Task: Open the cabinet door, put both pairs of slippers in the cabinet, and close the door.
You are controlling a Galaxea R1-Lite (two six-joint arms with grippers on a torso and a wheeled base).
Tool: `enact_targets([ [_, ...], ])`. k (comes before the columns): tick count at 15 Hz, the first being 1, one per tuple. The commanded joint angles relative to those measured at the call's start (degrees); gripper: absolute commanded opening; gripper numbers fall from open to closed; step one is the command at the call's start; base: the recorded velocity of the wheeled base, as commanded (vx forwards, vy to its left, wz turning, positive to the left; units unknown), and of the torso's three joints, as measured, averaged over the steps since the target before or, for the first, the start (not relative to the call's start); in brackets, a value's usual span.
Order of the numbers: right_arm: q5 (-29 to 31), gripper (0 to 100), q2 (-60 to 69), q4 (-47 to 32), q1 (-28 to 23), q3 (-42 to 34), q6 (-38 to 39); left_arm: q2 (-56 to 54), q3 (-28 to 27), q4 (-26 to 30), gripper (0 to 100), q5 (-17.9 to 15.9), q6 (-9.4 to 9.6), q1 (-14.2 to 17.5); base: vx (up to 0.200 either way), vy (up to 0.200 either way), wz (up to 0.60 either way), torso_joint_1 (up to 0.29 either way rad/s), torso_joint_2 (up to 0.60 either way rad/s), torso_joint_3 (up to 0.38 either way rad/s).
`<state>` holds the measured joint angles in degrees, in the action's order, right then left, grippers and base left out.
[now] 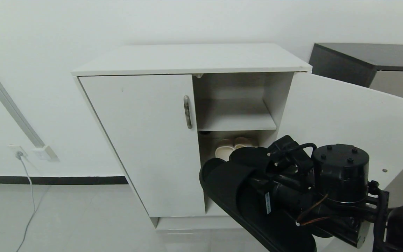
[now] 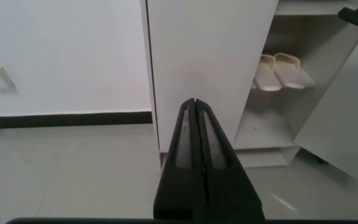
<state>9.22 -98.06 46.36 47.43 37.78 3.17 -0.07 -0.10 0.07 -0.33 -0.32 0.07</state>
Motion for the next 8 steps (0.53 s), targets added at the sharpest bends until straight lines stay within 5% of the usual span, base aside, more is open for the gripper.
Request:
enact_targets([
  [1,0.0,0,-0.5,0.0,0.1,-0.1,0.0,0.1,0.0,0.0,0,0.0,-0.03,0.0,0.0,0.0,0.0,-0.095,0.45,0.364],
  [8,0.0,0,-0.9,0.0,0.6,-0.5,-0.4,0.1,0.0,-0.1,0,0.0,0.05,0.0,0.0,0.0,0.0,-0.036,0.41,0.374],
])
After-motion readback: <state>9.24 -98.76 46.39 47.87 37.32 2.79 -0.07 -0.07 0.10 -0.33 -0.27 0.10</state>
